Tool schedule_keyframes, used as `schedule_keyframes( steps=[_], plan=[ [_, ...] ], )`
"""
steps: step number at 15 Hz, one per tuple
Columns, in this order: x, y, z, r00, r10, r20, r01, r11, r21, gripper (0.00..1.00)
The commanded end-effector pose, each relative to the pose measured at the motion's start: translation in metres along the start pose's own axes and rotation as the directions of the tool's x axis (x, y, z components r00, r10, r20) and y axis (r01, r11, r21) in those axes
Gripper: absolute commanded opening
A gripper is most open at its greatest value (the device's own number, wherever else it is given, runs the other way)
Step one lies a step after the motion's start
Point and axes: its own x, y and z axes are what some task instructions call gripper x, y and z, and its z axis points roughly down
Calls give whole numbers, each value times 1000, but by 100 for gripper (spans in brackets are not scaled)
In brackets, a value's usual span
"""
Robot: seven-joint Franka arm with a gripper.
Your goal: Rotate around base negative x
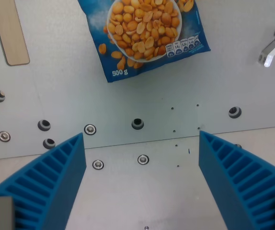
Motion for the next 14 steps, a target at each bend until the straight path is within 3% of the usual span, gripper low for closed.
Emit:
schedule_keyframes(
  steps=[1, 14],
  plan=[
    [0, 0, -3, 1000, 1, -7, -1, 1000, -13, 100],
    [0, 0, -3, 1000, 2, -21, -6, 983, -184, 100]
  ],
)
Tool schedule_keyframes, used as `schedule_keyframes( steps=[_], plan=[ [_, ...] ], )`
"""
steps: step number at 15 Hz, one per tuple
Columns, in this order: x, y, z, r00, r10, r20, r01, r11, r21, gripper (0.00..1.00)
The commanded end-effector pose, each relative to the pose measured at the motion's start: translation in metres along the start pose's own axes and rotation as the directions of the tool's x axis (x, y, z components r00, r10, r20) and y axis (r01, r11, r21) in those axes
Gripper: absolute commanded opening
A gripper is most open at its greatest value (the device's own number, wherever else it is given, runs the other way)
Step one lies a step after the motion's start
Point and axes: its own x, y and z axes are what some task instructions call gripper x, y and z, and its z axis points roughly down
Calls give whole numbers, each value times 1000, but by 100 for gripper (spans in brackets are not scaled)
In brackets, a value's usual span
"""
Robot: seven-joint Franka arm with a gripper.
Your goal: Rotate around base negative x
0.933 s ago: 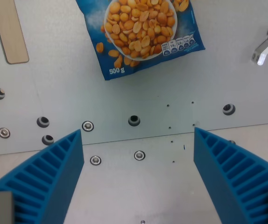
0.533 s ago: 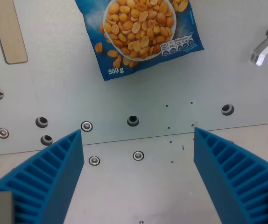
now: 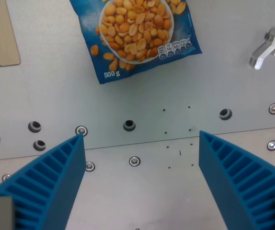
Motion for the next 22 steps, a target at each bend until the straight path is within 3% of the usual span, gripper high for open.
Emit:
schedule_keyframes(
  steps=[1, 11, 22],
  plan=[
    [-1, -3, -3, 1000, 15, -17, -18, 986, -168, 100],
    [-1, -3, -3, 1000, 14, -26, -21, 955, -297, 100],
    [-1, -3, -3, 999, 10, -34, -24, 901, -433, 100]
  ],
)
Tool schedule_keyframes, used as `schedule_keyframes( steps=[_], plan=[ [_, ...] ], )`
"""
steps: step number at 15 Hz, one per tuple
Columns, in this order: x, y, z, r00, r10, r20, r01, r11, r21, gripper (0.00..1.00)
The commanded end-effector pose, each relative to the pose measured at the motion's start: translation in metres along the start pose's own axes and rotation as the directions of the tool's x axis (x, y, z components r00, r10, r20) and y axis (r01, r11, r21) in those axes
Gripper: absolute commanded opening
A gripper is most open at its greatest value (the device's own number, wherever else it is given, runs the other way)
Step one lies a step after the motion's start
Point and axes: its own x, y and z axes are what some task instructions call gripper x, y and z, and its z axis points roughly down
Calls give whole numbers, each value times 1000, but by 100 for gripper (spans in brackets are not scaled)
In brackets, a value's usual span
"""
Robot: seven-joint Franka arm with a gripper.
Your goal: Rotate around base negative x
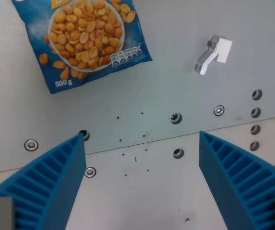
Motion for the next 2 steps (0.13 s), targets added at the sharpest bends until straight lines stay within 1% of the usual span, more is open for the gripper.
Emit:
schedule_keyframes(
  steps=[1, 2],
  plan=[
    [2, -3, -4, 1000, 24, 4, -22, 967, -253, 100],
    [2, -3, -4, 1000, 23, 3, -22, 964, -266, 100]
  ],
)
